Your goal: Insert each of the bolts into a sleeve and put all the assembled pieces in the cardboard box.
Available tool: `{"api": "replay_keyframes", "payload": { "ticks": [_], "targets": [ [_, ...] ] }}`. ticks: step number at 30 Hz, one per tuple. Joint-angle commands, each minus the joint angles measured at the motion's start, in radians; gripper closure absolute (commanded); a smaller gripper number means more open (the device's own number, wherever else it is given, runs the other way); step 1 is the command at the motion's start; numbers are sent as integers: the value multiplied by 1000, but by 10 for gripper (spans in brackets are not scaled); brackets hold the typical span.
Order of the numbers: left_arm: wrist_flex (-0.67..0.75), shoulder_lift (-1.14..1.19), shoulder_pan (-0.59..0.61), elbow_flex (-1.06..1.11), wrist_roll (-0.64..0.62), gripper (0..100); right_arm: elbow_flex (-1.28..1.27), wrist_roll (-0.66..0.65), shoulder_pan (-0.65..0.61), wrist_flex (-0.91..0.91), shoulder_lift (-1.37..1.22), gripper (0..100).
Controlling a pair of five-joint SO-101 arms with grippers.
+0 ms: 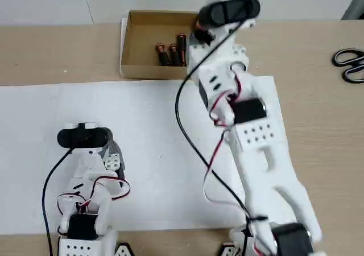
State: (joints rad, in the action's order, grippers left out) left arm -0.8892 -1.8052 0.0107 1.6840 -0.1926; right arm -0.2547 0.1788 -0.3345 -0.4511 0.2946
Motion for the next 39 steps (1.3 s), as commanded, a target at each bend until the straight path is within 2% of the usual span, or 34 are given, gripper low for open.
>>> {"api": "replay_keyframes", "payload": {
  "ticks": [1,12,18,39],
  "targets": [
    [-5,-14,-5,-4,-8,993,180,9,5,35,-97,995],
    [-5,-14,-12,-4,-9,993,565,6,7,35,-503,995],
    [-5,-14,-12,-4,-9,993,766,-61,7,35,-728,995],
    [-5,-14,-12,-4,-9,993,1441,-64,2,24,-1431,995]
  ]
}}
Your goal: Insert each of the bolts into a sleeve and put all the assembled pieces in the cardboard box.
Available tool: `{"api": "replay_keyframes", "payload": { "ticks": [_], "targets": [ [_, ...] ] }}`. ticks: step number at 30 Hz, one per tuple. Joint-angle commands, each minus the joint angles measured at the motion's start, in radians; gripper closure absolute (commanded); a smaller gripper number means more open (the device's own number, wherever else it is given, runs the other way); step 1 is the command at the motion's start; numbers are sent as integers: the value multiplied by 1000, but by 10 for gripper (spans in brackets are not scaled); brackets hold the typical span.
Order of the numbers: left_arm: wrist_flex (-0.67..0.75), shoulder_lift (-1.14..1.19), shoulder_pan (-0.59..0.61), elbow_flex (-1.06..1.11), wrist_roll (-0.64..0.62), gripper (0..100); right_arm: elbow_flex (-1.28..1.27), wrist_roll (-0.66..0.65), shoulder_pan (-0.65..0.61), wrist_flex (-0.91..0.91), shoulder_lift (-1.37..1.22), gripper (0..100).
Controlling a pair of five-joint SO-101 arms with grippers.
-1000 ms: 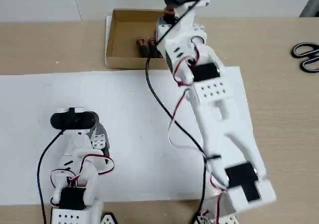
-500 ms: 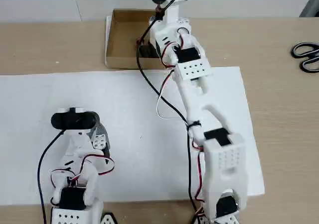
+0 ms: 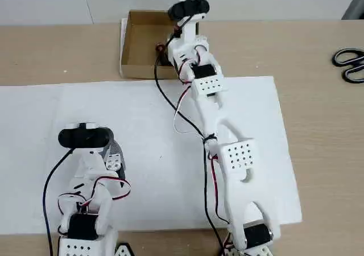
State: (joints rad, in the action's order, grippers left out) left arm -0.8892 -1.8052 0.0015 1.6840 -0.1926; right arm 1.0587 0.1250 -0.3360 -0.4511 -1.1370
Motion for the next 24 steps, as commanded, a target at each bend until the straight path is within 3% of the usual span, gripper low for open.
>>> {"api": "replay_keyframes", "payload": {
  "ticks": [1,7,24],
  "targets": [
    [-5,-14,-3,-4,-9,993,143,-11,2,24,-13,995],
    [-5,-14,-3,-4,-9,993,153,-78,-1,-64,-33,991],
    [-5,-14,-3,-4,-9,993,255,-80,-44,-280,-18,957]
  ]
}}
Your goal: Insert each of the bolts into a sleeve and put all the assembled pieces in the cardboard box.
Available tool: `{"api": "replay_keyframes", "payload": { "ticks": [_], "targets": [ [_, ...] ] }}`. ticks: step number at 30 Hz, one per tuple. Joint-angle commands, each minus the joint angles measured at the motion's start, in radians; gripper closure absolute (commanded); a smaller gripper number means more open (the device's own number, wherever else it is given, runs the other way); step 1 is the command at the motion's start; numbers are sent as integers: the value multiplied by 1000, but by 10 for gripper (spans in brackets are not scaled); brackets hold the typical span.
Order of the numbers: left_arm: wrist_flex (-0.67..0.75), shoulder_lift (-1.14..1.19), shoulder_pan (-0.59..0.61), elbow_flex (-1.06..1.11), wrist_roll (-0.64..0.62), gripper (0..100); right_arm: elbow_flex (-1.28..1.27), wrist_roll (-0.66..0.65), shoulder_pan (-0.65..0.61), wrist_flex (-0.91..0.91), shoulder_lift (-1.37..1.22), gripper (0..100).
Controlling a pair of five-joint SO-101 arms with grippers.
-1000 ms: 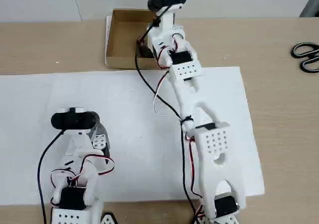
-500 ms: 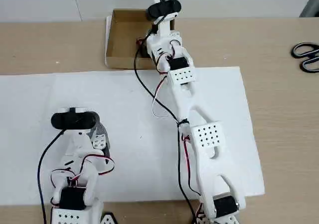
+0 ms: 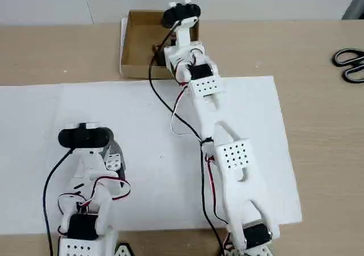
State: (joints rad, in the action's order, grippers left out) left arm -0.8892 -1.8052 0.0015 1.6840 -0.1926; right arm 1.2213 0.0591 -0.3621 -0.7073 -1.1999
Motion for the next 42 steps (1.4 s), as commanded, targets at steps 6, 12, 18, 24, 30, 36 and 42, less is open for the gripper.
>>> {"api": "replay_keyframes", "payload": {
  "ticks": [6,12,18,24,30,36,42],
  "targets": [
    [-5,-14,-3,-4,-9,993,133,-15,-15,-99,51,743],
    [-5,-14,-3,-4,-9,993,195,-15,-10,-125,53,724],
    [-5,-14,-3,-4,-9,993,281,-15,-10,-127,53,724],
    [-5,-14,-3,-4,-9,993,436,-11,-10,-274,53,725],
    [-5,-14,-3,-4,-9,993,462,-9,10,-378,97,725],
    [-5,-14,-3,-4,-9,993,460,-9,21,-403,180,904],
    [-5,-14,-3,-4,-9,993,460,-8,45,-456,234,975]
  ]
}}
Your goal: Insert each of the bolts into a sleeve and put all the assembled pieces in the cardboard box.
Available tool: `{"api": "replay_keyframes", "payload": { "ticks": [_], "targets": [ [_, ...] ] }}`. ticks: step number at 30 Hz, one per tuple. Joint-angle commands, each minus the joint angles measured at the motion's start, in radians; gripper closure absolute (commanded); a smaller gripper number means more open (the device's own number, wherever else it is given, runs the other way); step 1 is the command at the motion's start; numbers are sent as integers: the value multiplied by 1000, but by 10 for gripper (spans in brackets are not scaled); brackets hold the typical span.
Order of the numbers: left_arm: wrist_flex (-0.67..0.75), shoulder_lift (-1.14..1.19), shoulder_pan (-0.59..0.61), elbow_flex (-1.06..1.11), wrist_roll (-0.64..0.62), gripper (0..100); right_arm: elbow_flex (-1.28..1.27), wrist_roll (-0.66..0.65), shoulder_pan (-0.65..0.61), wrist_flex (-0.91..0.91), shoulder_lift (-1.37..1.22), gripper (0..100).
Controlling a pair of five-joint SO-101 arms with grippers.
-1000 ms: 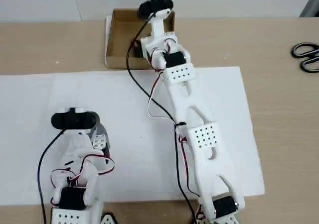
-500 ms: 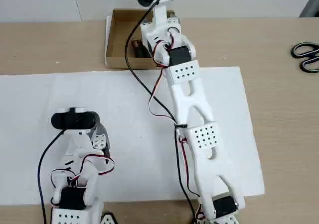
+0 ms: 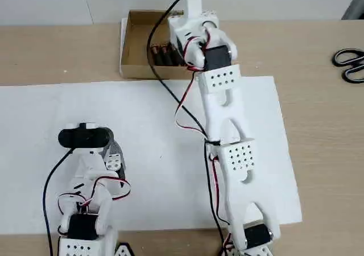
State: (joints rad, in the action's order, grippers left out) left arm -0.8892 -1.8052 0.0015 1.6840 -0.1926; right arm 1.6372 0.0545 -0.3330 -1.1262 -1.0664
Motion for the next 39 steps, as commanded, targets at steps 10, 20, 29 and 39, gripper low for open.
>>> {"api": "replay_keyframes", "payload": {
  "ticks": [10,20,29,39],
  "targets": [
    [-5,-14,-3,-4,-9,993,44,206,81,-340,254,995],
    [-5,-14,-3,-4,-9,993,44,209,104,-544,453,995],
    [-5,-14,-3,-4,-9,993,38,138,124,-565,648,995],
    [-5,-14,-3,-4,-9,993,-17,137,127,-570,814,995]
  ]
}}
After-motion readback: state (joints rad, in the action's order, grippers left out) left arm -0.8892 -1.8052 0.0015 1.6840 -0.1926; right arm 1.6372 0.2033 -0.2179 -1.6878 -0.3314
